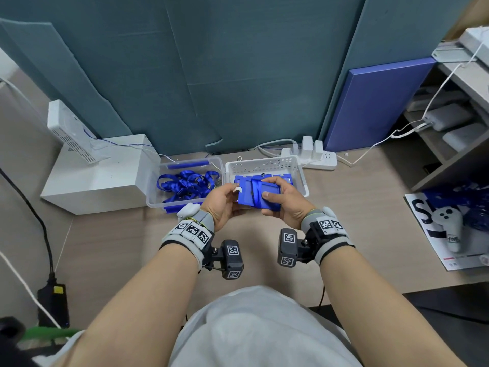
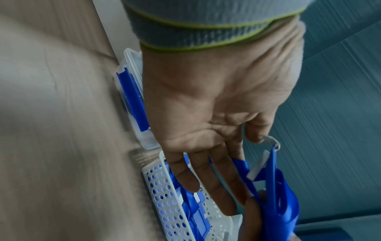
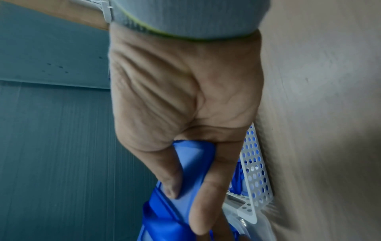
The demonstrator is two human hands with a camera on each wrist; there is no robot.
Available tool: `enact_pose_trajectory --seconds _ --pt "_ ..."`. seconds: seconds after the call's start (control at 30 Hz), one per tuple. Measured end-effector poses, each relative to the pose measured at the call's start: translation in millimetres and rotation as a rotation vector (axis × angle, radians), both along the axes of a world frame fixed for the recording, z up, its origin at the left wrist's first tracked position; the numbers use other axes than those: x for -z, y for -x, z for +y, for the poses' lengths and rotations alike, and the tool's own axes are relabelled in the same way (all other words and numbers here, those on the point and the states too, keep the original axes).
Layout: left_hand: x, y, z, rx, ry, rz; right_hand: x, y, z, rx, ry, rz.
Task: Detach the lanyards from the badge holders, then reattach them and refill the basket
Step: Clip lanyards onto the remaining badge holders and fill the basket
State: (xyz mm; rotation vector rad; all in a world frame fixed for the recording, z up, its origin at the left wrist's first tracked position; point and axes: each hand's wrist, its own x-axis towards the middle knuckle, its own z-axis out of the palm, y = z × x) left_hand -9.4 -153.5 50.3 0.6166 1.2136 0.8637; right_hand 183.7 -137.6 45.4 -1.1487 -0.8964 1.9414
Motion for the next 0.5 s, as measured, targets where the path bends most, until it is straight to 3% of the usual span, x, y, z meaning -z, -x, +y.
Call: enact_pose_trajectory --seconds 0.3,0.5 --pt "-4.0 2.7 -10.0 0.089 0.057 0.017 6.8 7.6 7.4 0.187 0.048 -0.023" --pt "3.7 -2.4 -6.1 0.102 0.004 0.113 11.3 11.4 9.0 0.107 -0.09 -0.361"
